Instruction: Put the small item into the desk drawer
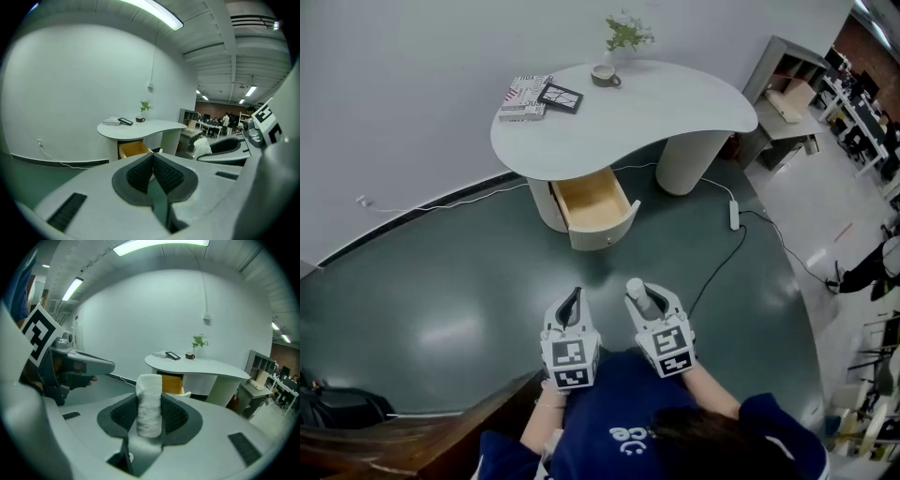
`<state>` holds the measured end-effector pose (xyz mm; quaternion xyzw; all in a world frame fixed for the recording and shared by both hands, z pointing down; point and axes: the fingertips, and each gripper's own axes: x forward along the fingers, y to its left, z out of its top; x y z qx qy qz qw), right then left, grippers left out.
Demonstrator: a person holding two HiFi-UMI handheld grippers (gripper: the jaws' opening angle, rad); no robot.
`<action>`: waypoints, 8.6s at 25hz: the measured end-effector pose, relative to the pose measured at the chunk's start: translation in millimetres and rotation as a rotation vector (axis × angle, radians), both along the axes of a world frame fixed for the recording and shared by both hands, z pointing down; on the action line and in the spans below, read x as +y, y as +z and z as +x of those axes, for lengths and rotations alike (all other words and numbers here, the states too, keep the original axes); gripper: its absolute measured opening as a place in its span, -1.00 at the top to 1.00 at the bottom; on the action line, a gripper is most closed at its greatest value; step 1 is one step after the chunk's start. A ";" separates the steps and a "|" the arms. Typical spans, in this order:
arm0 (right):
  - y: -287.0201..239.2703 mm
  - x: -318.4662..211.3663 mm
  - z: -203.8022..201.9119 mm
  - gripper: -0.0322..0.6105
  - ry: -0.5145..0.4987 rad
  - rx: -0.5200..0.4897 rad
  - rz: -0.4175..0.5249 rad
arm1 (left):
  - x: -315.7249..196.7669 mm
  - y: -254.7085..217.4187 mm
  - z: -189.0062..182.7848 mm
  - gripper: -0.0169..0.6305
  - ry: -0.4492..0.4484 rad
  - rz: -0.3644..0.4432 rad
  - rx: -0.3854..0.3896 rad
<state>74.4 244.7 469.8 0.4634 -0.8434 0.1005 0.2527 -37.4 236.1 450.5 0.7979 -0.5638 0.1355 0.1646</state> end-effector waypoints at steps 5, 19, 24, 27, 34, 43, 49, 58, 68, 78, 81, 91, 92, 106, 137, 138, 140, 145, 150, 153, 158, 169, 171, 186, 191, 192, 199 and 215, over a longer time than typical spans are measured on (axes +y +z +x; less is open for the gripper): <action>1.0 -15.2 -10.6 0.43 0.028 -0.014 0.015 | -16.2 3.1 -15.2 0.93 0.014 -0.012 0.013; 11.7 -62.7 -4.6 0.42 0.026 -0.012 -0.012 | -59.2 11.9 -11.1 0.93 0.010 -0.026 -0.001; 13.3 -99.7 -3.4 0.42 0.000 -0.035 -0.033 | -90.5 14.1 -10.5 0.93 -0.023 -0.041 -0.036; 16.4 -126.5 0.4 0.42 -0.010 -0.050 -0.053 | -114.3 16.2 -9.1 0.93 -0.047 -0.055 -0.051; 24.2 -187.1 2.6 0.42 -0.084 -0.076 -0.097 | -163.8 26.3 -1.1 0.93 -0.101 -0.102 -0.082; 27.0 -258.4 10.3 0.42 -0.203 -0.080 -0.100 | -223.8 30.3 12.6 0.93 -0.192 -0.119 -0.089; 29.0 -292.7 16.0 0.42 -0.297 -0.081 -0.112 | -243.3 37.5 25.6 0.93 -0.277 -0.152 -0.074; 41.7 -317.8 18.2 0.42 -0.340 -0.053 -0.152 | -266.7 35.6 17.8 0.93 -0.339 -0.160 -0.085; 51.2 -328.6 -1.4 0.42 -0.388 0.007 -0.189 | -286.7 31.8 -6.0 0.93 -0.329 -0.154 -0.104; 84.4 -327.4 -32.8 0.42 -0.516 0.159 -0.203 | -283.3 36.2 -36.3 0.93 -0.378 -0.181 -0.089; 97.4 -325.6 -39.3 0.42 -0.551 0.192 -0.219 | -280.6 39.6 -42.6 0.93 -0.394 -0.184 -0.082; 142.9 -322.7 -47.3 0.42 -0.614 0.301 -0.267 | -270.4 53.3 -54.5 0.93 -0.413 -0.226 -0.094; 146.4 -322.3 -48.6 0.42 -0.618 0.307 -0.272 | -269.2 53.9 -56.0 0.93 -0.414 -0.230 -0.097; 199.8 -323.4 -56.6 0.42 -0.687 0.410 -0.329 | -254.4 63.7 -66.2 0.93 -0.442 -0.274 -0.111; 275.5 -302.4 -58.2 0.42 -0.941 0.646 -0.581 | -214.9 85.4 -90.7 0.93 -0.588 -0.351 -0.129; 277.1 -302.2 -59.2 0.42 -0.955 0.661 -0.587 | -213.9 86.2 -91.8 0.93 -0.590 -0.354 -0.130; 280.3 -303.4 -62.2 0.42 -0.970 0.679 -0.579 | -211.4 88.4 -94.0 0.93 -0.598 -0.362 -0.130; 289.8 -306.9 -67.4 0.42 -1.008 0.726 -0.519 | -207.7 91.1 -100.4 0.93 -0.619 -0.374 -0.130; 300.8 -307.4 -69.9 0.42 -1.022 0.761 -0.509 | -203.7 93.6 -108.3 0.93 -0.635 -0.388 -0.131; 307.1 -308.5 -70.1 0.42 -1.031 0.781 -0.500 | -201.6 95.8 -111.8 0.93 -0.644 -0.398 -0.130; 317.5 -310.6 -70.5 0.42 -1.043 0.797 -0.503 | -199.1 100.0 -117.0 0.93 -0.653 -0.413 -0.128; 338.6 -314.8 -81.2 0.41 -1.049 0.797 -0.522 | -192.5 110.3 -130.0 0.93 -0.671 -0.449 -0.142; 341.6 -315.1 -80.0 0.41 -1.049 0.802 -0.531 | -192.1 111.8 -129.4 0.93 -0.670 -0.453 -0.142; 361.9 -313.8 -75.2 0.40 -1.033 0.837 -0.552 | -180.5 114.4 -140.9 0.93 -0.731 -0.463 -0.068; 365.0 -313.2 -74.0 0.39 -1.040 0.847 -0.540 | -179.7 114.4 -144.5 0.93 -0.727 -0.466 -0.075; 364.9 -311.6 -74.1 0.36 -1.047 0.842 -0.546 | -179.1 115.3 -144.7 0.93 -0.725 -0.469 -0.075; 356.4 -310.2 -76.7 0.12 -1.033 0.810 -0.544 | -182.9 120.5 -139.8 0.93 -0.702 -0.473 -0.059; 288.9 -315.2 -79.8 0.10 -0.965 0.689 -0.472 | -212.8 108.0 -127.6 0.93 -0.658 -0.395 -0.005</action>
